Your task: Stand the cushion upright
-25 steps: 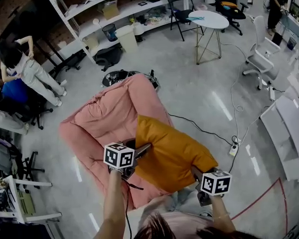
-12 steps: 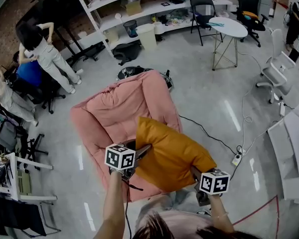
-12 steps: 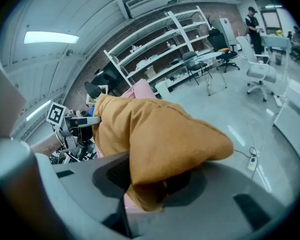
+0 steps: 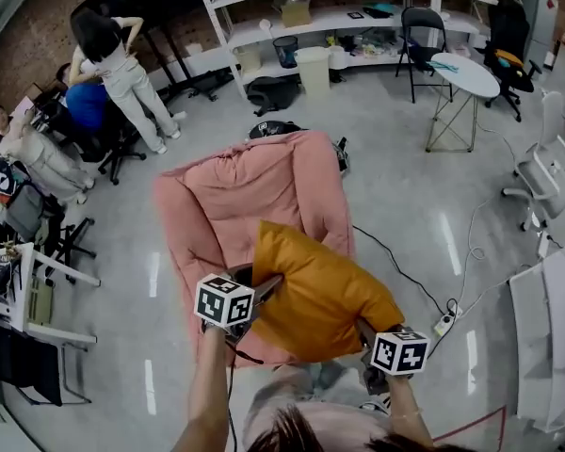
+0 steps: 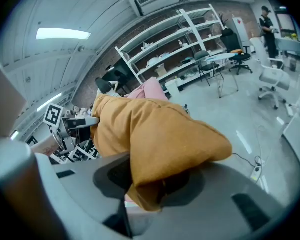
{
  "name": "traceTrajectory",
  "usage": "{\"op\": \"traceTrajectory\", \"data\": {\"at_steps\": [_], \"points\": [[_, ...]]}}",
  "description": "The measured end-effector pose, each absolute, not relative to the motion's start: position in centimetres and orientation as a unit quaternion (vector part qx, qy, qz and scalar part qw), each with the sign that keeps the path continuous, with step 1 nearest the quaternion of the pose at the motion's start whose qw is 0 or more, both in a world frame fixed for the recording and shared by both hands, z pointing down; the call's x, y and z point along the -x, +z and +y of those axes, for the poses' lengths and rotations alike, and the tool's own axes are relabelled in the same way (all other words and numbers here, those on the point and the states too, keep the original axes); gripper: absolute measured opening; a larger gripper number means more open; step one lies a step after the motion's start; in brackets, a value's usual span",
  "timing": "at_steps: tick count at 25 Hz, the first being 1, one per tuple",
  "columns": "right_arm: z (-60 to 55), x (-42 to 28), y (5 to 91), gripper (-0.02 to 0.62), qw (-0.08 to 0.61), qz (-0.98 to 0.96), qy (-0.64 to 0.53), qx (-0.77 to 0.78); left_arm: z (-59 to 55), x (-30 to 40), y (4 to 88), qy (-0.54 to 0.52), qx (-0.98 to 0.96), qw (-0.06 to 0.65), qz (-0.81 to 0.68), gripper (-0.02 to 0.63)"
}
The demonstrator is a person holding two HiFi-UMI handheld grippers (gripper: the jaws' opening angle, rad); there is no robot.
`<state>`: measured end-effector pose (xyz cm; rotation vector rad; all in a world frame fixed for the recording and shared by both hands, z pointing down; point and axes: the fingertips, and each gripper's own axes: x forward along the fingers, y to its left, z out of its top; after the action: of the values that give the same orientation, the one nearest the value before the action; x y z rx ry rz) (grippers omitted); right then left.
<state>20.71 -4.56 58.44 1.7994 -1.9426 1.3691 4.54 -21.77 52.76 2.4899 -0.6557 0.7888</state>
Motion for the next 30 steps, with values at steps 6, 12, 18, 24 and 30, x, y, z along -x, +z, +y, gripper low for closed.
{"op": "traceTrajectory", "data": {"at_steps": [6,12,18,24,30], "points": [[-4.7,-20.4,58.2,0.149,0.094,-0.673,0.448,-0.581,-20.4,-2.8,52.1,0.268,-0.895,0.220,-0.279,0.205],[-5.4,-19.6,57.6,0.146,0.106,-0.692,0.435,-0.567,-19.2,-0.6,51.2,0.251,-0.888,0.220,-0.316,0.204],[-6.3,-18.6,57.0,0.146,0.122,-0.706,0.419,-0.558,-18.6,1.5,50.8,0.232,-0.880,0.224,-0.348,0.201],[-7.9,-17.1,56.0,0.144,0.137,-0.719,0.398,-0.553,-18.8,3.9,50.3,0.212,-0.875,0.228,-0.370,0.195],[-9.8,-15.3,55.2,0.144,0.158,-0.725,0.376,-0.556,-19.3,6.7,50.4,0.194,-0.869,0.240,-0.387,0.189]]}}
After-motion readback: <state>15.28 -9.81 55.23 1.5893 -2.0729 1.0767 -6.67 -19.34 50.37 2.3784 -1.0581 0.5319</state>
